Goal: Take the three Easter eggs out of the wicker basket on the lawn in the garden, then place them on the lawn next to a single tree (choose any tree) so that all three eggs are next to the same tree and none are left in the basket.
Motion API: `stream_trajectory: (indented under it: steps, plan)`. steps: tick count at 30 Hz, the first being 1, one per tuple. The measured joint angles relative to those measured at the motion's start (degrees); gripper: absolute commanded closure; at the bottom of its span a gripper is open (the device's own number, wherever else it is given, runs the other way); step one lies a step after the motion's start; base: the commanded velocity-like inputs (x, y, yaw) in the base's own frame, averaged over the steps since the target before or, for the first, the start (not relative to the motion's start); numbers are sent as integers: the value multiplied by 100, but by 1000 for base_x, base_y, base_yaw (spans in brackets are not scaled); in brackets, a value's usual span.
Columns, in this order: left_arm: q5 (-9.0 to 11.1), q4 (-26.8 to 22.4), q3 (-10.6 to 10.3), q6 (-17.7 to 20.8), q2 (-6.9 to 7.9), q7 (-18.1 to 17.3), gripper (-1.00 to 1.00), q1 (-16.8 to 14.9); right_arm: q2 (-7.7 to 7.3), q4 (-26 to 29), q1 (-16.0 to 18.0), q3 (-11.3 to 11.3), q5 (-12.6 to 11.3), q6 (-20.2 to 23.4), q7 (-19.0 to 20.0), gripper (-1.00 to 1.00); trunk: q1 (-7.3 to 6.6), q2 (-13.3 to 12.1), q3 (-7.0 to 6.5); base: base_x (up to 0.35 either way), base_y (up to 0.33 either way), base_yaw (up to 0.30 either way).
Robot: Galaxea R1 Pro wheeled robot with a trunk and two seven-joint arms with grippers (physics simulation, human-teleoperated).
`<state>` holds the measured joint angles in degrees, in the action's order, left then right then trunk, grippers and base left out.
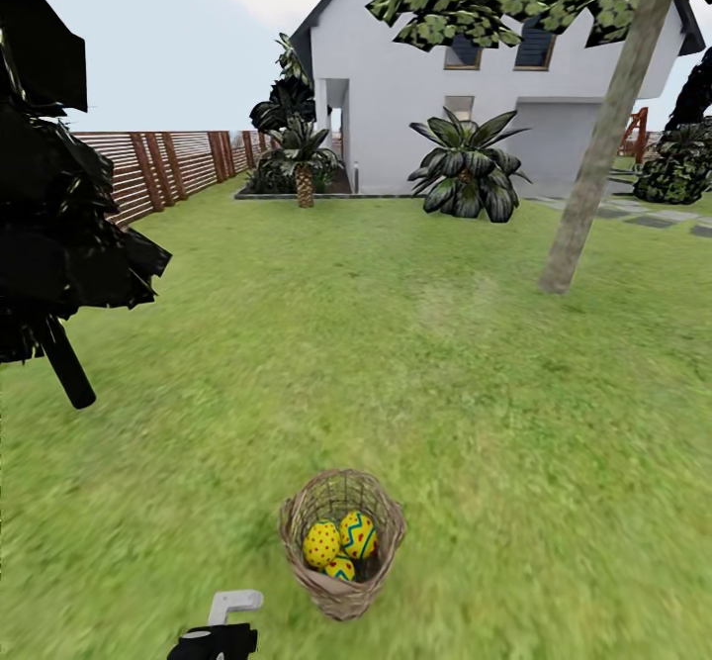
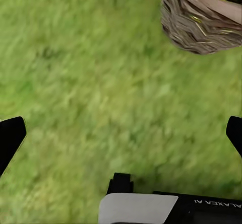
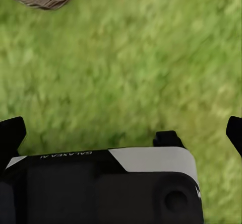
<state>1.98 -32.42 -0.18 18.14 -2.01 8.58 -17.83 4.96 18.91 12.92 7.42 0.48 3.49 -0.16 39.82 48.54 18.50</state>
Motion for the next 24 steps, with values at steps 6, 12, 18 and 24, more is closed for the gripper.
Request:
stream_trajectory:
  steps: [6, 12, 18, 24]
  plan:
    - [0, 0, -5, -7, 0, -4, -100, 0, -5, -1, 0, 9, -3, 2, 0, -100, -1, 0, 0, 159, 218, 0]
    - [-6, 0, -19, -8, 0, -4, -100, 0, -8, 1, 0, 13, -3, -11, 0, -100, -1, 1, 0, 202, 153, 0]
    - [-8, -26, -30, -55, 0, -2, -100, 0, -8, 1, 0, 21, -2, -13, 0, -100, 0, 0, 0, 134, 73, 0]
    - [-11, -2, -44, -185, -1, 33, -100, 0, -10, 2, -5, 29, -1, -8, 0, -100, -1, 0, 0, 114, 8, 0]
